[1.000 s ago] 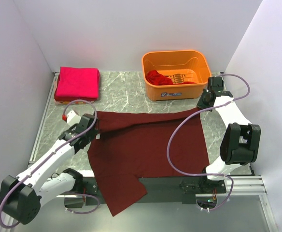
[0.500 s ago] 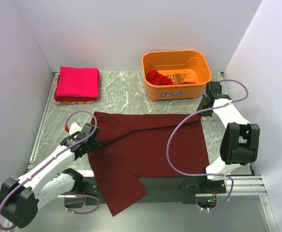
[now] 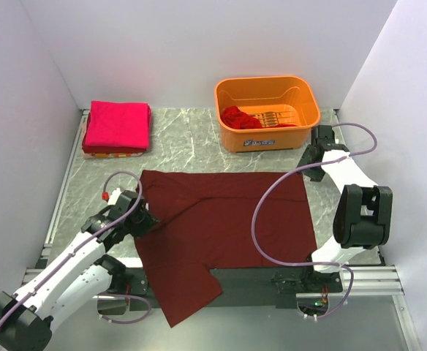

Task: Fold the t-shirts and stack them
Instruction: Fold the tshirt

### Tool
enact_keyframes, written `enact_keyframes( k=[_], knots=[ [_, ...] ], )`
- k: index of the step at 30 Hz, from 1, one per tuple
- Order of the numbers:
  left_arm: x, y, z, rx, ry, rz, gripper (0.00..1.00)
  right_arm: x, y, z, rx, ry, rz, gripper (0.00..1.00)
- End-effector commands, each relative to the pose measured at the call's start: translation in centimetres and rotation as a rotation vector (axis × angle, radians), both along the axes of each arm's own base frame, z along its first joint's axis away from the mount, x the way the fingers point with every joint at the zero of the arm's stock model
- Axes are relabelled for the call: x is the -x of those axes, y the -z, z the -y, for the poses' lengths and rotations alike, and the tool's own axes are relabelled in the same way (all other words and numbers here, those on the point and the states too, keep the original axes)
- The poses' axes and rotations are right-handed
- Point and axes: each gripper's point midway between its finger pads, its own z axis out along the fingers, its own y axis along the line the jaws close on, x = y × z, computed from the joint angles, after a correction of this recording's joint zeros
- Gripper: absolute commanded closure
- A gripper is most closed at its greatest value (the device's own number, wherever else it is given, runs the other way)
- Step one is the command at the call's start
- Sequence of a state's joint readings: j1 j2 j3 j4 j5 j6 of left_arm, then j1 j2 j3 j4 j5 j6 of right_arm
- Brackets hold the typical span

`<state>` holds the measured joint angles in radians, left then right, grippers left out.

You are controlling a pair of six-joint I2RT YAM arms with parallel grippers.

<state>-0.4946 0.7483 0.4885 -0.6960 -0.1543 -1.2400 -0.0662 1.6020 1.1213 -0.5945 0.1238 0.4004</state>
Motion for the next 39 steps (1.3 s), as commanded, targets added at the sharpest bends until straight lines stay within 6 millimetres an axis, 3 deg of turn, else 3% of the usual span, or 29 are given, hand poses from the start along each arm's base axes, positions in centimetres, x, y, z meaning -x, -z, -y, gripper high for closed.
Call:
enact_keyframes(
  k=[1,2,3,4,5,6,9,10,12,13,14,15,16,17,18,19,20,21,22,23,24,25,27,30,34,39],
  knots=[
    [0.8,-1.3,-0.6,-0.046,0.038,-0.013,0.45,0.0,-1.3,0.9,0.033,0.041,0.038,0.42],
    [0.5,-1.8,-0.8,-0.064,0.039,0.0,0.2,-0.1,-1.6,0.7,0.019,0.033,0.053,0.38],
    [-0.1,-2.8,-0.9,-0.069,0.029,0.03,0.05,-0.2,-1.9,0.1,0.001,0.011,0.07,0.37],
    [-0.6,-3.2,-1.4,-0.094,0.011,0.051,0.0,-0.4,-2.7,-0.5,-0.014,-0.014,0.113,0.28],
    [-1.5,-3.9,-1.4,-0.101,0.004,0.09,0.01,-0.5,-3.1,-1.2,-0.03,-0.042,0.137,0.25],
    [-2.4,-4.8,-1.3,-0.103,-0.007,0.127,0.01,-0.5,-4.3,-3.3,-0.056,-0.116,0.181,0.25],
    [-5.6,-6.7,-1.1,-0.133,-0.027,0.221,0.01,-0.1,-5.2,-8.0,-0.084,-0.26,0.243,0.23],
    [-6.7,-6.4,-1.6,-0.162,-0.052,0.206,0.01,0.3,-6.0,-11.6,-0.128,-0.359,0.283,0.23],
    [-9.8,-7.0,-1.5,-0.174,-0.07,0.255,0.01,1.0,-6.6,-15.8,-0.204,-0.464,0.321,0.23],
    [-11.4,-7.3,-2.4,-0.157,-0.106,0.274,0.01,1.7,-7.4,-20.2,-0.273,-0.588,0.36,0.23],
    [-12.3,-7.1,-1.5,-0.107,-0.045,0.28,0.01,2.0,-7.8,-22.3,-0.304,-0.659,0.384,0.23],
    [-14.5,-6.8,-1.0,-0.057,-0.029,0.301,0.0,2.3,-7.2,-24.5,-0.345,-0.721,0.373,0.23],
    [-15.7,-6.3,-2.4,-0.038,-0.049,0.292,0.0,3.2,-8.7,-28.6,-0.408,-0.839,0.4,0.23],
    [-16.6,-5.9,-2.4,-0.011,-0.037,0.282,0.01,3.6,-9.0,-30.5,-0.425,-0.905,0.398,0.23],
    [-17.9,-5.0,-1.9,0.015,-0.015,0.247,0.01,3.7,-7.6,-32.6,-0.436,-0.953,0.357,0.24],
    [-18.7,-4.6,-2.3,0.017,-0.017,0.231,0.01,3.1,-9.1,-34.8,-0.448,-0.995,0.393,0.24],
    [-19.3,-4.2,-2.1,0.023,-0.007,0.221,0.01,4.5,-9.1,-37.6,-0.475,-1.08,0.375,0.26],
    [-20.0,-3.1,-1.6,0.041,0.008,0.191,0.01,4.3,-6.8,-39.1,-0.472,-1.098,0.312,0.28],
    [-20.6,-3.0,-1.3,0.061,0.017,0.199,0.01,3.4,-7.9,-40.8,-0.474,-1.11,0.321,0.29],
    [-20.8,-2.6,-1.1,0.076,0.021,0.194,0.01,4.0,-7.5,-42.4,-0.476,-1.15,0.296,0.3],
    [-20.8,-2.0,-1.0,0.086,0.022,0.179,0.01,3.7,-4.8,-43.3,-0.46,-1.158,0.231,0.33],
    [-20.9,-1.3,-0.7,0.099,0.027,0.166,0.01,3.0,-5.6,-44.5,-0.45,-1.164,0.239,0.35],
    [-20.8,-0.3,-0.9,0.093,0.018,0.147,0.01,2.0,-4.0,-46.3,-0.425,-1.184,0.214,0.42],
    [-20.5,0.9,-1.9,0.055,-0.01,0.111,0.01,2.2,-1.7,-47.5,-0.404,-1.202,0.134,0.45],
    [-20.1,1.9,-2.9,0.032,-0.031,0.088,0.01,2.6,0.4,-48.6,-0.399,-1.212,0.092,0.48],
    [-19.4,3.0,-3.7,0.001,-0.044,0.051,0.0,2.3,3.4,-48.6,-0.356,-1.185,0.037,0.48]
  ],
)
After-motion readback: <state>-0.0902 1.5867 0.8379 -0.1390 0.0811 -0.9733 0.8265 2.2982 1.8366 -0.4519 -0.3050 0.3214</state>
